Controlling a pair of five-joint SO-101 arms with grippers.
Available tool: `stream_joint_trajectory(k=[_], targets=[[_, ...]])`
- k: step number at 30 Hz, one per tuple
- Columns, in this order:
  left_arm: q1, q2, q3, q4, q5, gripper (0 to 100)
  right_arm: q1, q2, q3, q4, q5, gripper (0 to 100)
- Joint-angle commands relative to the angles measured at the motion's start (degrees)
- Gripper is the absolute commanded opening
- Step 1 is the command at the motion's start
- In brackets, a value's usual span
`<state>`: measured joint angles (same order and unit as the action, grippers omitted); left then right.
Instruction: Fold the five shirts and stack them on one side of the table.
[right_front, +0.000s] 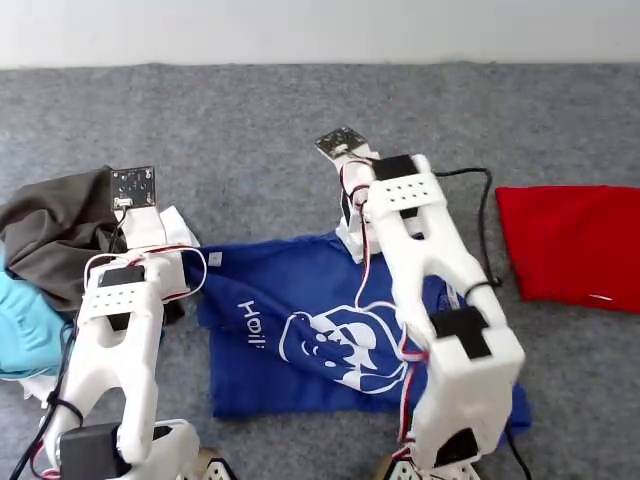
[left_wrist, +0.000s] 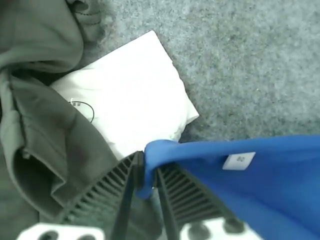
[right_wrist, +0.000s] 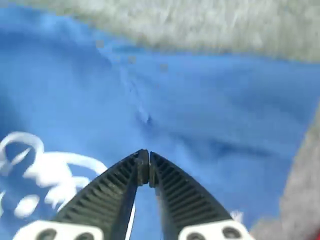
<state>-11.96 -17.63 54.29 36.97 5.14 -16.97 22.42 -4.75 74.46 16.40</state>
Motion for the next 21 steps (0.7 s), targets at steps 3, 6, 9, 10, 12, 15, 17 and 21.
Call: stream_joint_trajectory(k=[3,6,9,10,12,15,17,21], targets=[[0.35,0.00,-1.89,-0.18,-0.44,1,0.31,11.47,-14.68,-10.24,-0.97,1.3],[0.35,0.00,-1.98,-0.18,-0.44,1,0.31,17.80,-28.48,-11.47,-1.05,1.5],[0.35,0.09,-1.98,-0.18,-0.44,1,0.40,24.75,-42.20,-16.22,-1.05,1.7],[0.35,0.09,-1.98,-0.18,-0.44,1,0.40,27.21,-46.68,-18.42,-1.05,1.8],[0.35,0.18,-2.07,-0.18,-0.44,1,0.40,32.92,-54.07,-24.40,-0.70,1.9],[0.35,0.18,-2.07,-0.18,-0.44,1,0.66,41.89,-63.56,-31.52,-0.62,1.7],[0.35,0.18,-2.15,-0.18,-0.44,1,1.10,45.49,-70.68,-28.53,-0.62,1.5],[0.35,0.26,-2.15,-0.18,-0.44,1,1.63,46.73,-83.69,-9.27,-0.62,1.5]])
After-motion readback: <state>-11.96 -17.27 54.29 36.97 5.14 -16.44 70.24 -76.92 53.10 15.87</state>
